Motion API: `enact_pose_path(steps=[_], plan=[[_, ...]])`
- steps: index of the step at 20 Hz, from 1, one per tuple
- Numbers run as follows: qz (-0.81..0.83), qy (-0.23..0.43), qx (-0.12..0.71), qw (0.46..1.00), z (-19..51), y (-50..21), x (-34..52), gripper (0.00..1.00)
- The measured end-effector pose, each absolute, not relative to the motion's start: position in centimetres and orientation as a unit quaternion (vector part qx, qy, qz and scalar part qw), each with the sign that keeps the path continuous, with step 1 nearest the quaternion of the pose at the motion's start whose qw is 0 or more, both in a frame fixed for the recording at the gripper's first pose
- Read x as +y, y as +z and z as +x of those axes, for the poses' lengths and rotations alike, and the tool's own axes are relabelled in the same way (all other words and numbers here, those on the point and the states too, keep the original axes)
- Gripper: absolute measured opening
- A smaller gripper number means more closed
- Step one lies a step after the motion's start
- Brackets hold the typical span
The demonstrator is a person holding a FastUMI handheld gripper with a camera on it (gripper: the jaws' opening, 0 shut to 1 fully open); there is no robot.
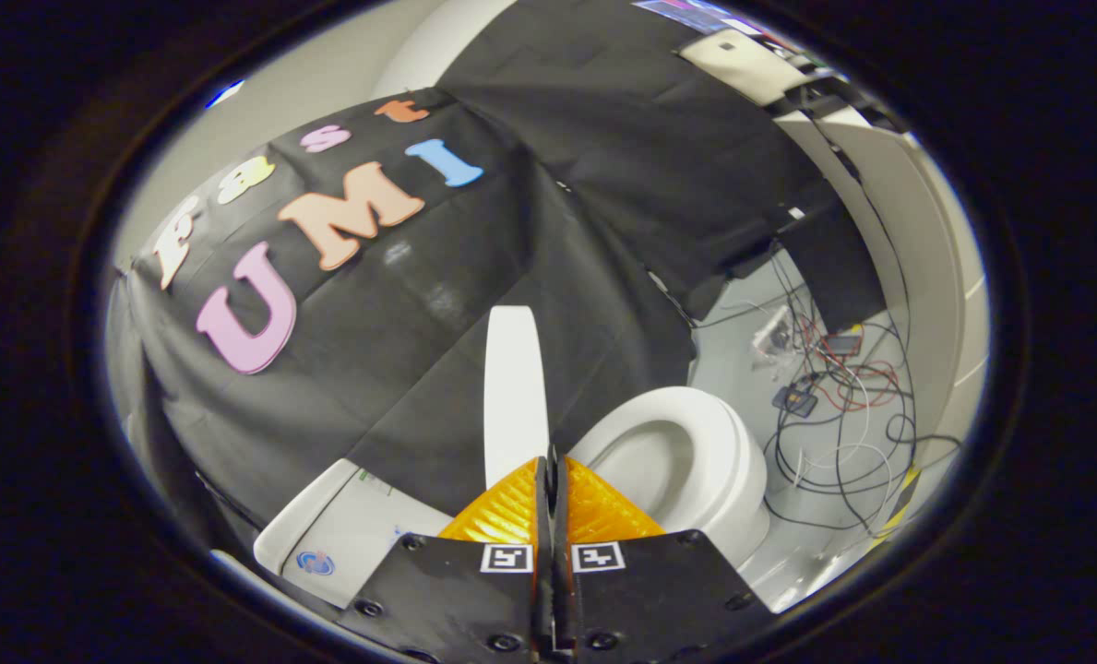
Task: Open the toilet lid.
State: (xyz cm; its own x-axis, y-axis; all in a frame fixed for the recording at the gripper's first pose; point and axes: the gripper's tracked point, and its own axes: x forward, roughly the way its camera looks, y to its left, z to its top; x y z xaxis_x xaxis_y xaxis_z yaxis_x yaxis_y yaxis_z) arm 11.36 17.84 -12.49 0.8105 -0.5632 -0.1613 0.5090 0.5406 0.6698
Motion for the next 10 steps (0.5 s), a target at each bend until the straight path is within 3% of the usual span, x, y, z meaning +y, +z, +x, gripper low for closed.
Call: enact_pose_path(steps=[10], plan=[[0.232,-0.201,-0.012,0.952,15.1,-6.3,24.3,0.02]])
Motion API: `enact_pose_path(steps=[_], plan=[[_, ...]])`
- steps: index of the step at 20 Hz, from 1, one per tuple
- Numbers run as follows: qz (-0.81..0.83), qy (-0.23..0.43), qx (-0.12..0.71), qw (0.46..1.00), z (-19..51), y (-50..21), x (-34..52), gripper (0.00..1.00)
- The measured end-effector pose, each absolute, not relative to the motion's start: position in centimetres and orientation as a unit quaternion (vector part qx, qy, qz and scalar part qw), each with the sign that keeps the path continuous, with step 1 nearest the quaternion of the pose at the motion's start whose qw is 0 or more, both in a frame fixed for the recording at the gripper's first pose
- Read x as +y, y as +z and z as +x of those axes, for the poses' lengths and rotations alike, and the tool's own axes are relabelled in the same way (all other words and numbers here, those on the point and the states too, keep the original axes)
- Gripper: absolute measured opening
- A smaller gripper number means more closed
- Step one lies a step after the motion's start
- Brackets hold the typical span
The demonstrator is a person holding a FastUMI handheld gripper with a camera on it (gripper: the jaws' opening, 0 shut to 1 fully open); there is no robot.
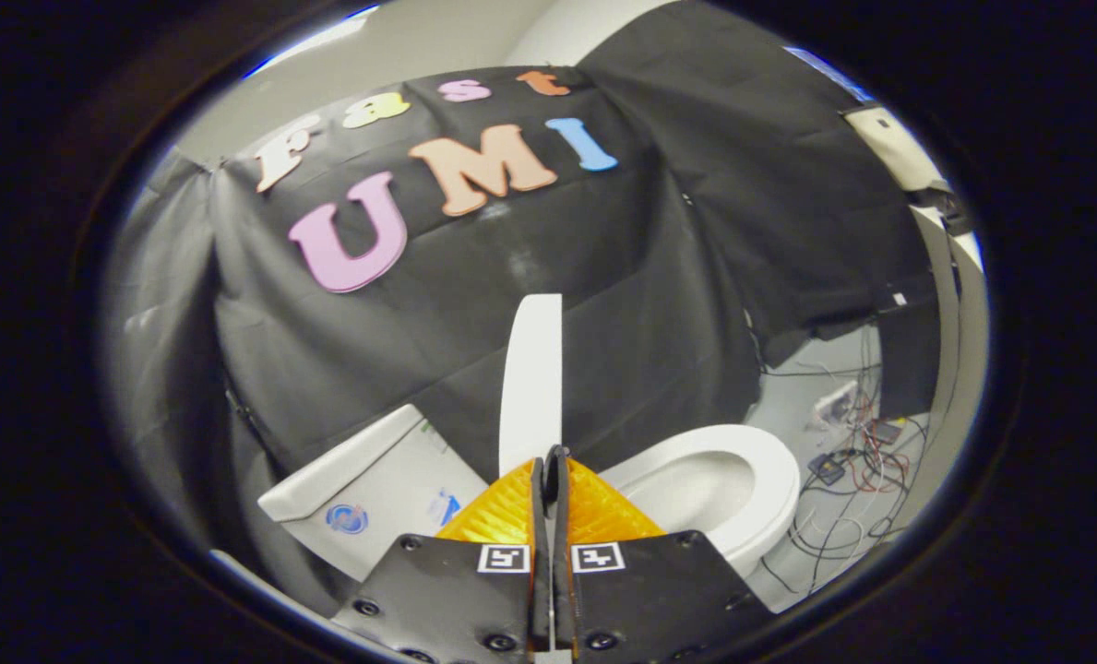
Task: Open the toilet lid.
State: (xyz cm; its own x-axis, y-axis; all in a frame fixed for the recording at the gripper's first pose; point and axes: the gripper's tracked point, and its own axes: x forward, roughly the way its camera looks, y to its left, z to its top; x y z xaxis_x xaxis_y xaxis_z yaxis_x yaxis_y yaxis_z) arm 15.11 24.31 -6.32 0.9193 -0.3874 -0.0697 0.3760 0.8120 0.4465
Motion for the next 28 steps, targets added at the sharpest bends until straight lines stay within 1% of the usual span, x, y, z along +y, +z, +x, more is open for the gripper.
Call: enact_pose_path(steps=[8,18,23,28], plan=[[0.156,-0.115,0.004,0.981,18.4,-3.4,30.5,0.02],[0.119,-0.027,0.019,0.992,20.9,-3.4,36.6,0.02],[0.101,0.009,0.036,0.994,22.0,-3.8,39.4,0.03],[0.087,0.014,0.043,0.995,22.7,-4.0,40.6,0.03]])
